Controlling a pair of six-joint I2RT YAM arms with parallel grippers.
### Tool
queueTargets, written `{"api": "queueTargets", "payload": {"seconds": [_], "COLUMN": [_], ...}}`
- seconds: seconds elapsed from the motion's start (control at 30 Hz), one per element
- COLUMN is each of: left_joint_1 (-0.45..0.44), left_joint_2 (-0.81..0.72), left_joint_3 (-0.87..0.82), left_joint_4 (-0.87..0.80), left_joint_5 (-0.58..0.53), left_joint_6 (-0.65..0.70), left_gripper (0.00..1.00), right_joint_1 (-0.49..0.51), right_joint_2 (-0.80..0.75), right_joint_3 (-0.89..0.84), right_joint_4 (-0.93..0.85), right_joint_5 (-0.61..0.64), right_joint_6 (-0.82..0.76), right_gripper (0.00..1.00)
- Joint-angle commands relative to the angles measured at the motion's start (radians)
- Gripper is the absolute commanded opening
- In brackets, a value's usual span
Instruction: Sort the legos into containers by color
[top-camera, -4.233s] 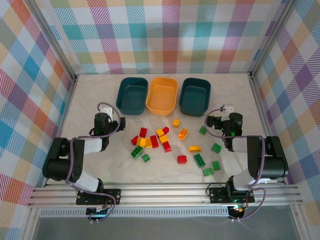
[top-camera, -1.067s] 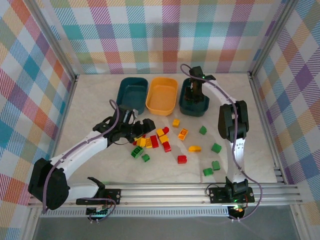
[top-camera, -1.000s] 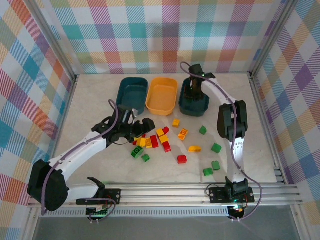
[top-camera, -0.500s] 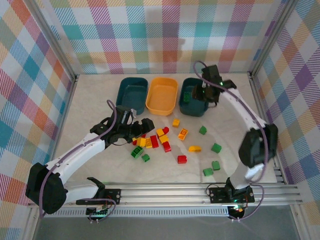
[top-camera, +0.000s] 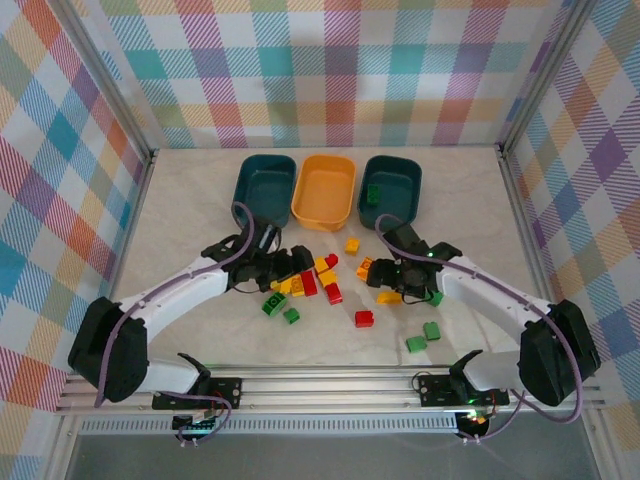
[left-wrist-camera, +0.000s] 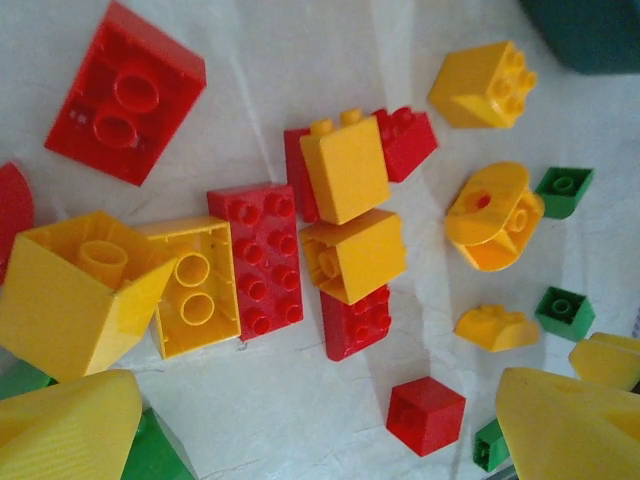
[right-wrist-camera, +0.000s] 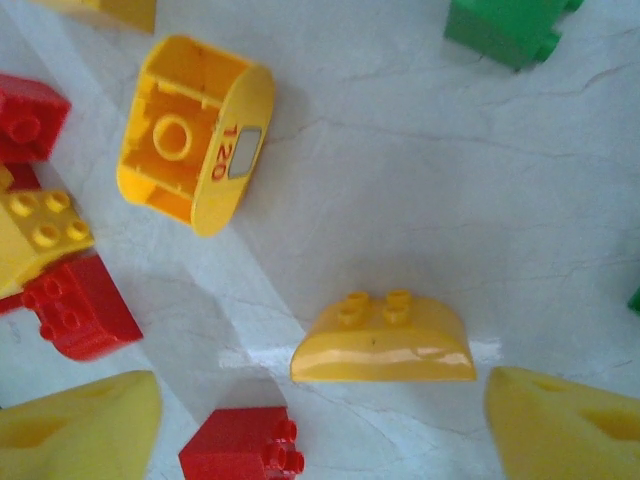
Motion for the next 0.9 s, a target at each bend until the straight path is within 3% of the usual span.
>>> {"api": "queueTargets", "payload": {"seconds": [0.0, 0.17, 0.3, 0.7, 0.87], "left_joint_1": [-0.015, -0.016, -0.016, -0.017, -0.016], "left_joint_2": [0.01, -0.006, -0.024, -0.025, -0.032], "left_joint_3": [0.043, 0.042, 0.028, 0.024, 0.024], "left_joint_4": [0.02, -0.003, -0.004, -0.019, -0.022], "left_joint_5": [0.019, 0.01, -0.001, -0.005, -0.011], "left_joint_6": [0.011, 0.024, 0.022, 0.018, 0.019], "left_gripper": [0.92, 0.92, 0.92, 0.92, 0.92], "right_joint_1": [0.018, 0.021, 0.022, 0.028, 0.035], "right_joint_2": [0.051, 0.097, 0.149, 0.248, 0.272], "right_joint_3": [0.017, 0.026, 0.033, 0.037, 0.031], "right_joint_4": [-0.054, -0.078, -0.05, 0.007, 0.004], "right_joint_5": [0.018, 0.071, 0.025, 0.021, 0.022], "right_joint_6": [-0.048, -0.087, -0.12, -0.133, -0.134], "right_gripper": [0.92, 0.93, 0.92, 0.79, 0.78]}}
